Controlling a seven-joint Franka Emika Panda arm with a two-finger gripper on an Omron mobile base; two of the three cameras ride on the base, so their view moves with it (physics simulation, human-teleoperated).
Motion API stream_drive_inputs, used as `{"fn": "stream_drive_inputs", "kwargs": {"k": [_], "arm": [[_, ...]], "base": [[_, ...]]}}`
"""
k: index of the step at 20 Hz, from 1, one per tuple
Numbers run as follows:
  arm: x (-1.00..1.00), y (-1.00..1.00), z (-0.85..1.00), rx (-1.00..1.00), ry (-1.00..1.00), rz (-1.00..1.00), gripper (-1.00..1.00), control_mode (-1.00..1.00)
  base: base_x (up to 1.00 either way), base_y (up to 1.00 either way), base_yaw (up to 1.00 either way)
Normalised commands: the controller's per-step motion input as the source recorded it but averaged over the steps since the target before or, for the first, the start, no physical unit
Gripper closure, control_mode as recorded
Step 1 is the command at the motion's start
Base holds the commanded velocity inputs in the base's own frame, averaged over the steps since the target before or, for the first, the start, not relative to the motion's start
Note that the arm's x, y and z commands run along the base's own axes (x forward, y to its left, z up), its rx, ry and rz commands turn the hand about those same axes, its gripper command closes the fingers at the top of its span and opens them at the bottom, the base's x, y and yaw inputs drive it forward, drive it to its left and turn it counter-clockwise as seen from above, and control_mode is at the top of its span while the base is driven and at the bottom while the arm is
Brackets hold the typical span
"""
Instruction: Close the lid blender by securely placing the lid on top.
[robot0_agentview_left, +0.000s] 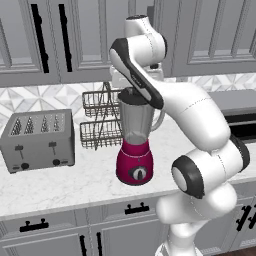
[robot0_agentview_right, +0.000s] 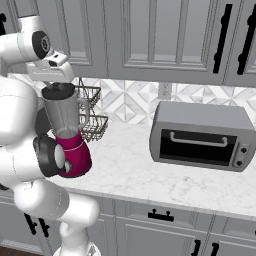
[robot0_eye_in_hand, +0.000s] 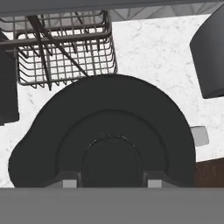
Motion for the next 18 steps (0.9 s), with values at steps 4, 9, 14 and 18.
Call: {"fn": "stream_drive_inputs", "kwargs": {"k": [4,9,14,18], "arm": [[-0.33,0.00,0.00,0.00,-0.12,0.00,-1.00,-1.00],[-0.16,0.00,0.00,0.00,-0.11,0.00,-1.00,-1.00],[-0.07,0.00,0.00,0.00,-0.04,0.00,-1.00,-1.00],[-0.81,-0.45,-0.02,0.07,-0.30,0.00,-1.00,-1.00]], "base": [[0.00,0.00,0.00],[0.00,0.00,0.00],[0.00,0.00,0.00],[0.00,0.00,0.00]]}}
